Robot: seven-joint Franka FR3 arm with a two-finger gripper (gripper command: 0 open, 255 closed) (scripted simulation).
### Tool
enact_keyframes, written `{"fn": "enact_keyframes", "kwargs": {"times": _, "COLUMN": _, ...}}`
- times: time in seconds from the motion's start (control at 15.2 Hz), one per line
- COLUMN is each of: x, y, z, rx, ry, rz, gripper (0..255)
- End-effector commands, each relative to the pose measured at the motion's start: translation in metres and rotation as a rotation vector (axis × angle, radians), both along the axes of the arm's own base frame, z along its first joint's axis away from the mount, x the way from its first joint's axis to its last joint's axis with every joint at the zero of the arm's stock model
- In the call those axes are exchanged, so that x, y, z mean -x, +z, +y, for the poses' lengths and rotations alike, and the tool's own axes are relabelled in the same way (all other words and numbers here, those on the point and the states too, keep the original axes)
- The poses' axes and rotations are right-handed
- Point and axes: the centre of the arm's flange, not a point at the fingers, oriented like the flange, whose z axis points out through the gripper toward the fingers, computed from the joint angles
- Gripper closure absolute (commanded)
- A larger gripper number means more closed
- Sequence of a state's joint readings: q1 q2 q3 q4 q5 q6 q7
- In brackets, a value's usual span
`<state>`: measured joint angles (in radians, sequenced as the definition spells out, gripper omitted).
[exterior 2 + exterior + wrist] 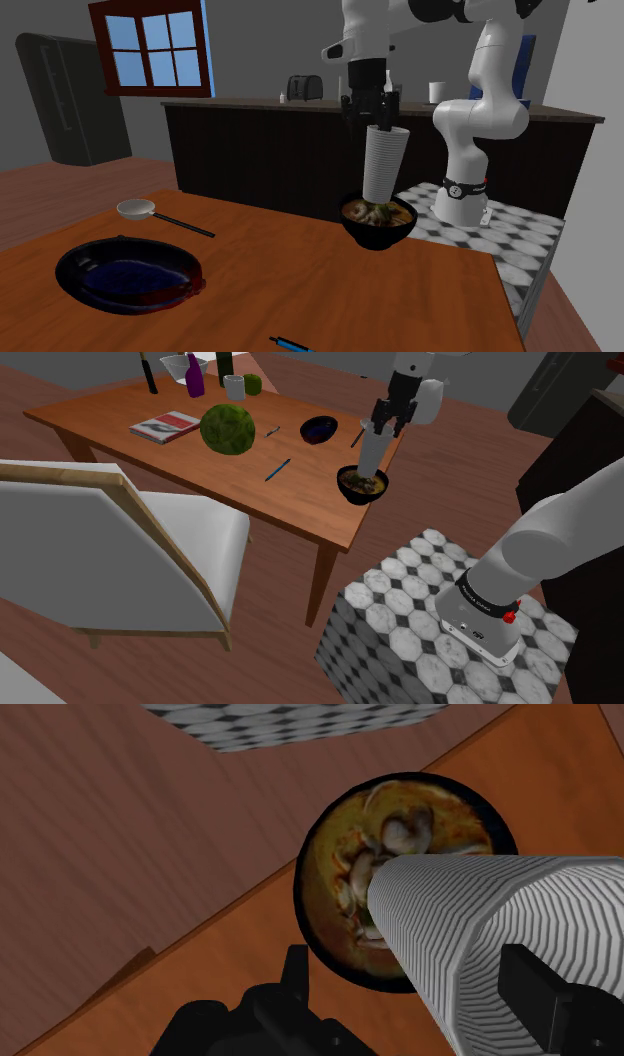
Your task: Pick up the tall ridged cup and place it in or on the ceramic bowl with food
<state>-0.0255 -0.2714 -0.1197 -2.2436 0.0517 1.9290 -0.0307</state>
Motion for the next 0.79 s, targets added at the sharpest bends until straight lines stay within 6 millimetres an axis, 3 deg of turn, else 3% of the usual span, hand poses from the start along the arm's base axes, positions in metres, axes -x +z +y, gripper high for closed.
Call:
{"fn": "enact_keyframes", "kwargs": {"times": 0.0, "x": 0.0, "y": 0.0, "z": 0.0, "rx": 0.0, "ry": 0.0, "rz": 0.0, "gripper": 0}}
{"fn": "enact_keyframes", "kwargs": {"times": 0.13, "x": 0.0, "y": 0.0, "z": 0.0, "rx": 0.0, "ry": 0.0, "rz": 0.0, "gripper": 0}}
{"fn": "enact_keyframes", "kwargs": {"times": 0.4, "x": -0.002, "y": 0.049, "z": -0.004, "rx": 0.0, "ry": 0.0, "rz": 0.0, "gripper": 0}}
{"fn": "enact_keyframes", "kwargs": {"times": 0.73, "x": -0.002, "y": 0.049, "z": -0.004, "rx": 0.0, "ry": 0.0, "rz": 0.0, "gripper": 0}}
